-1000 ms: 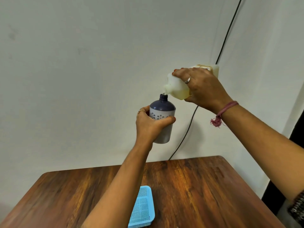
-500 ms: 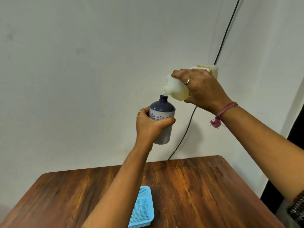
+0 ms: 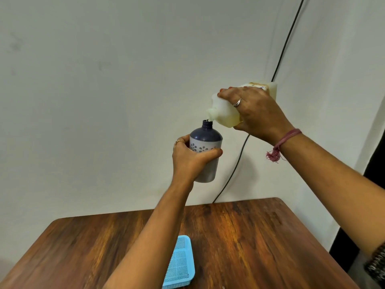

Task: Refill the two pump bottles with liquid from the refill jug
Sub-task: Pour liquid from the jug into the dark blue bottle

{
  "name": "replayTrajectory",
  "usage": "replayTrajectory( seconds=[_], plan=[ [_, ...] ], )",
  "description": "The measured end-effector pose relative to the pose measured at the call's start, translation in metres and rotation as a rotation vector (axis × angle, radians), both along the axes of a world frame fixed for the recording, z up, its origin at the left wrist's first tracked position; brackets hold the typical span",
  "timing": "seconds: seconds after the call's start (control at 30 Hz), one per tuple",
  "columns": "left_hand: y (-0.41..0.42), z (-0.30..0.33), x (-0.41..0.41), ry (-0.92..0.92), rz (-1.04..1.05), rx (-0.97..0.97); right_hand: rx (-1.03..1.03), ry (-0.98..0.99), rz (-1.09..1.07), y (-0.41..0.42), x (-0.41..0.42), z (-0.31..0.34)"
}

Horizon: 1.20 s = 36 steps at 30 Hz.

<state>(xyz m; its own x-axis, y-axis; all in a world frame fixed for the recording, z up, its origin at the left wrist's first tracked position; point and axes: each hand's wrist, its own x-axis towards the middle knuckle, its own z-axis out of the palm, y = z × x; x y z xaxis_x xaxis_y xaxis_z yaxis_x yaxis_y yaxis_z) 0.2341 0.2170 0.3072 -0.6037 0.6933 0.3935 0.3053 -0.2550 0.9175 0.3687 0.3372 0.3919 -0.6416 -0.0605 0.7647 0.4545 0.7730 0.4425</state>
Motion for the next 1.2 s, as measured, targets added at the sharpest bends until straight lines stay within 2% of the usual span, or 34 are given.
replayTrajectory(
  seconds=[1.2],
  plan=[
    [-0.004,0.0,0.0,-0.014,-0.001,0.003,0.016,-0.005,-0.022,-0.012,0.004,0.006]
  ],
)
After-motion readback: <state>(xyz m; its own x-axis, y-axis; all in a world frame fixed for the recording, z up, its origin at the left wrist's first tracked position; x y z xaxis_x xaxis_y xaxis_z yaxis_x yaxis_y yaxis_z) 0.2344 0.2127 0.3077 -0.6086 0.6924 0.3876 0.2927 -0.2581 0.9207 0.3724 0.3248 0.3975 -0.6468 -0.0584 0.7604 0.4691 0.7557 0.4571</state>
